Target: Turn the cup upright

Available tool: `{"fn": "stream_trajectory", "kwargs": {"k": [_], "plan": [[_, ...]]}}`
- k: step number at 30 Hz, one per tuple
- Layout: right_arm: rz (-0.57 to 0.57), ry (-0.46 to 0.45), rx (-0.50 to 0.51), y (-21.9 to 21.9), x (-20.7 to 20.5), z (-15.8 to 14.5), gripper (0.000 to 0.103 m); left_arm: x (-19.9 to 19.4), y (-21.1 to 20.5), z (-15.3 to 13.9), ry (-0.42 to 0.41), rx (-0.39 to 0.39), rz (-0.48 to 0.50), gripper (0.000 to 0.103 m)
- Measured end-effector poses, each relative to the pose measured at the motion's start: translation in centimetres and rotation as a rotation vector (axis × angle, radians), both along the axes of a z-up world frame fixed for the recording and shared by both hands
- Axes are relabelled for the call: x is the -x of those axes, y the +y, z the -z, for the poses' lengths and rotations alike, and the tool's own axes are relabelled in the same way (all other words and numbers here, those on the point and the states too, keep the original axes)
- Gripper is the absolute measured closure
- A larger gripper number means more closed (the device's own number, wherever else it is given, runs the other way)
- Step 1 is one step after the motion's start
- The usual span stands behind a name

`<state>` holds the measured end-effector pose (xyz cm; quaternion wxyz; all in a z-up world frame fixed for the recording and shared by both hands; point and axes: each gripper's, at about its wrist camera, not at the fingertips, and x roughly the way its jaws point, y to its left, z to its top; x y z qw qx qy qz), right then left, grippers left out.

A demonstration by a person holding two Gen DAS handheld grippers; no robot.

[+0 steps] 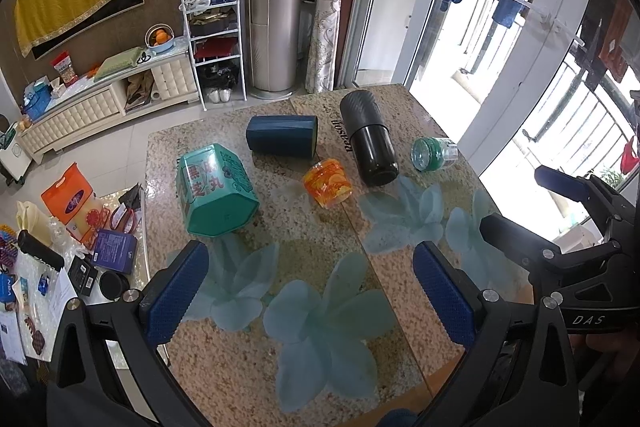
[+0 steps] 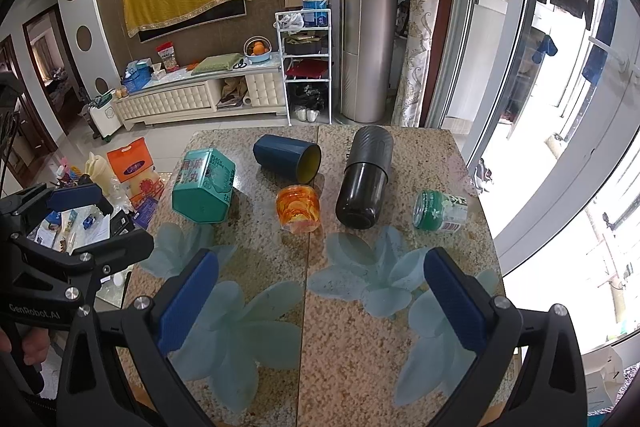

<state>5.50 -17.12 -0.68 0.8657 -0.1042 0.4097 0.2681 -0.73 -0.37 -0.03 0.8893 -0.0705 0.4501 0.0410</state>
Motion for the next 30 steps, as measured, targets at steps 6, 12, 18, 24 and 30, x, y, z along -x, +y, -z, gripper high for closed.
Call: {"fn": "stream_trajectory", "kwargs": {"k": [6, 12, 18, 24, 30], "plan": [[0.0, 0.001, -0.001, 0.0, 0.0, 0.0, 0.0, 0.1, 0.0, 0.0, -0.001, 0.0, 0.001, 0.001], [0.001, 0.0, -0.001, 0.0, 0.0, -0.1, 0.0, 0.3, 0.0, -0.1, -0.002, 0.003, 0.002, 0.001], [0.001, -0.001, -0.01, 0.1, 0.7, -0.3, 0.0, 0.8, 0.1, -0.5, -0.001, -0.005, 0.014, 0.001], [-0.001, 0.002, -0.025, 0.5, 1.0, -0.1, 0.0, 1.1, 0.5, -1.1, -0.017, -0.047, 0.04, 0.001], [0.004, 0.037, -0.026, 0.5, 1.3, 0.8, 0.0, 0.1, 1.7, -1.3, 0.022, -0.103, 0.071, 0.001]]}}
